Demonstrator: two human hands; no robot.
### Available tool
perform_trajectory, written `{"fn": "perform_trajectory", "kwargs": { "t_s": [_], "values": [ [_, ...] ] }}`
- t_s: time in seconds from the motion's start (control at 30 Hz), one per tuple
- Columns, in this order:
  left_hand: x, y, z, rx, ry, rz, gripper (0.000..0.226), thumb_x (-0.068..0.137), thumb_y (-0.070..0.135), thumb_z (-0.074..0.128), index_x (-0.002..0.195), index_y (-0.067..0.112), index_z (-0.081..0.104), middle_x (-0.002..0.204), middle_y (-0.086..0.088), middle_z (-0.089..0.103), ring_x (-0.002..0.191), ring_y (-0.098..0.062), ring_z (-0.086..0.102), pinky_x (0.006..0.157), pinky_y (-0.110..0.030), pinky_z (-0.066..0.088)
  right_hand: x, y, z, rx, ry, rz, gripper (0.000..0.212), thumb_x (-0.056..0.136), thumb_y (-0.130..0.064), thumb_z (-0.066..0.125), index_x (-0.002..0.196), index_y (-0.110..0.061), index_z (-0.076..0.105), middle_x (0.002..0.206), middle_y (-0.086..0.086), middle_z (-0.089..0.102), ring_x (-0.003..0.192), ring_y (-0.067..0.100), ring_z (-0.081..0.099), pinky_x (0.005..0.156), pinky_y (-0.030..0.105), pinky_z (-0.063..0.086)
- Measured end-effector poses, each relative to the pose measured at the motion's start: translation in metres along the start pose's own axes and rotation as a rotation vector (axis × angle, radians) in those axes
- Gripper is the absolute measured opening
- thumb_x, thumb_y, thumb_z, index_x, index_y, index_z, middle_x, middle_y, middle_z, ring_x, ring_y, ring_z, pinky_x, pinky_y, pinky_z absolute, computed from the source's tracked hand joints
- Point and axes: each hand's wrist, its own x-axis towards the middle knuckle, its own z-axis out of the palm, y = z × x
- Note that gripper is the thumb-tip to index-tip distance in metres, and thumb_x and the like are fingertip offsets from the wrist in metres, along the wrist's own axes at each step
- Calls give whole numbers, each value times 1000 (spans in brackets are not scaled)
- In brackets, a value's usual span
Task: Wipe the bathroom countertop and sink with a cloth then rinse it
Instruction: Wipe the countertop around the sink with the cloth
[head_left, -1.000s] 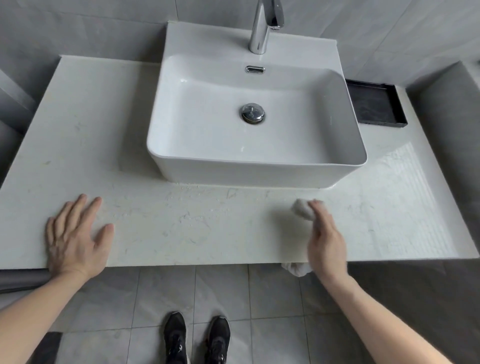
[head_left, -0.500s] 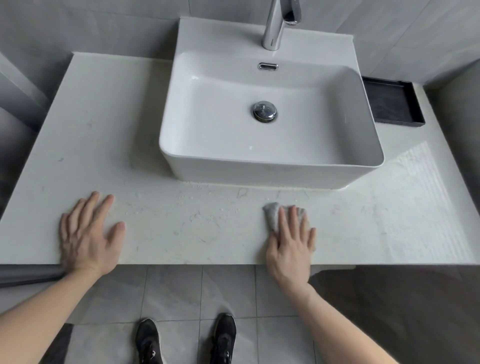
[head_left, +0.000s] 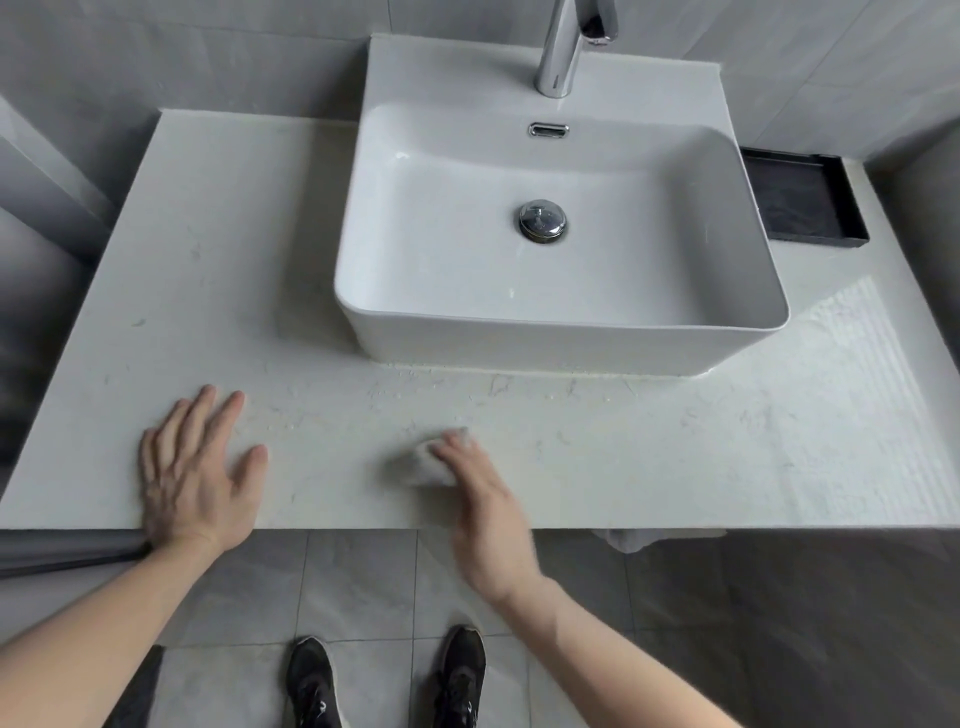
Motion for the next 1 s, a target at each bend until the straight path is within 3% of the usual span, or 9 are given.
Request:
{"fn": "perform_trajectory", "kwargs": {
  "t_s": [0.1,0.2,0.33,0.43,0.57,0.67,0.87,1.0],
  "values": [
    [-1,2,-1,1,-7,-8,70,88,51,41,155,30,41,169,1,27,156,-24,19,127,-50,10,3,42,-67,-30,255,148,80,82,23,42,146,-23,55,159,-7,45,152,6,31,127,38,26],
    [0,3,-2,4,-7,-4,70,88,51,40,155,29,41,168,0,28,155,-26,20,127,-51,11,13,89,-136,-174,464,287,58,96,13,44,147,-14,54,160,4,45,153,18,33,125,48,29],
    [0,4,-2,7,-9,-2,70,89,51,39,155,28,40,168,0,27,155,-27,20,127,-51,10,21,134,-180,-477,380,496,52,105,-18,42,156,-26,40,169,-2,28,157,36,16,124,57,16],
    [-1,4,-2,6,-7,-1,71,89,52,40,155,28,40,168,0,28,155,-27,20,127,-51,10,21,132,-159,-577,318,567,61,103,-34,39,162,-37,22,172,-7,13,158,35,5,125,56,5],
    [0,5,-1,10,-7,3,71,88,52,40,155,28,40,168,0,28,154,-28,21,127,-53,12,29,98,-108,-556,305,446,68,97,-38,37,163,-35,21,173,-5,11,160,22,1,127,54,2],
    [0,4,-2,10,-10,0,71,88,52,40,155,28,41,168,0,28,154,-28,20,127,-53,12,33,64,-63,-531,196,257,72,92,-36,42,162,-33,25,172,-4,15,160,24,4,128,53,6],
    [0,4,-1,11,-16,-3,71,88,52,40,155,29,40,169,1,27,155,-26,20,127,-52,11,23,16,8,-360,-26,-68,69,88,-20,47,156,-30,42,168,-7,29,159,20,12,129,46,9],
    [0,2,0,14,-22,-1,71,88,52,40,156,30,39,169,2,25,156,-25,18,127,-52,11,11,21,-1,-210,-56,-113,69,83,-1,45,147,-27,54,161,-9,43,155,10,26,129,40,16]
  ]
}}
